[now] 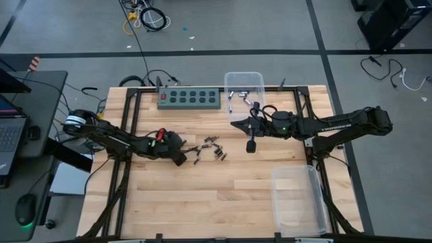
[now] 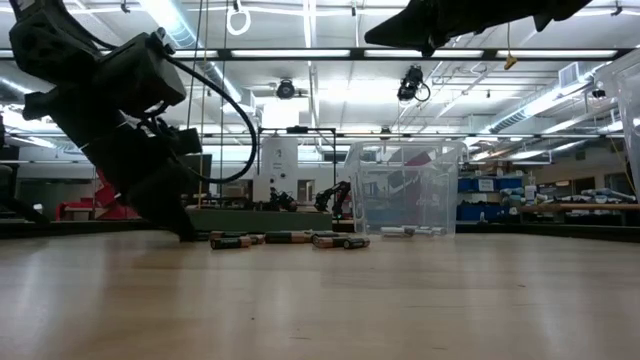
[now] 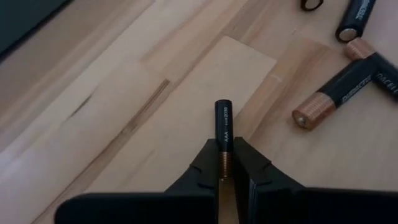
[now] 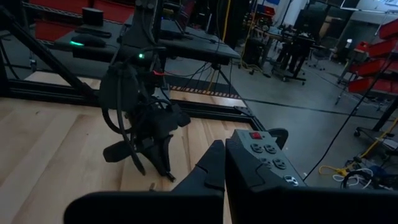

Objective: Sort batteries
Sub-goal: Put the black battery into the bottom transparent bin

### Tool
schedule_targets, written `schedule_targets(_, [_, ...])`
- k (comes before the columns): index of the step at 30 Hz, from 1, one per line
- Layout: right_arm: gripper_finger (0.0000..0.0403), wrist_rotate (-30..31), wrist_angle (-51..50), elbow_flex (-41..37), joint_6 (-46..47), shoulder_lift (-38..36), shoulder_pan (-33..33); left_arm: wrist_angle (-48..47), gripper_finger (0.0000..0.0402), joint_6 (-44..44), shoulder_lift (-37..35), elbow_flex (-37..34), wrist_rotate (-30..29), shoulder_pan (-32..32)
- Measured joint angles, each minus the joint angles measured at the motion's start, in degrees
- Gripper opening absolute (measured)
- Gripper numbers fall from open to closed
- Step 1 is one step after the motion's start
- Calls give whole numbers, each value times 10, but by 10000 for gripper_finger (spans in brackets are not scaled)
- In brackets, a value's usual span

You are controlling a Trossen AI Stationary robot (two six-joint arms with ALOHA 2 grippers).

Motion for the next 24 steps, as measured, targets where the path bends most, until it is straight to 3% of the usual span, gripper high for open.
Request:
schedule_targets(13, [0,-5,2,0,4,0,0,67,9,69,-94,0,-18,0])
schedule_targets(19, [0,-62,52,0,-20,40,2,292,9,268,-131,2,-19,0])
schedule_targets(24, [2,-75,185,0,-86,108,14,500,9,481,-130,3,93,0])
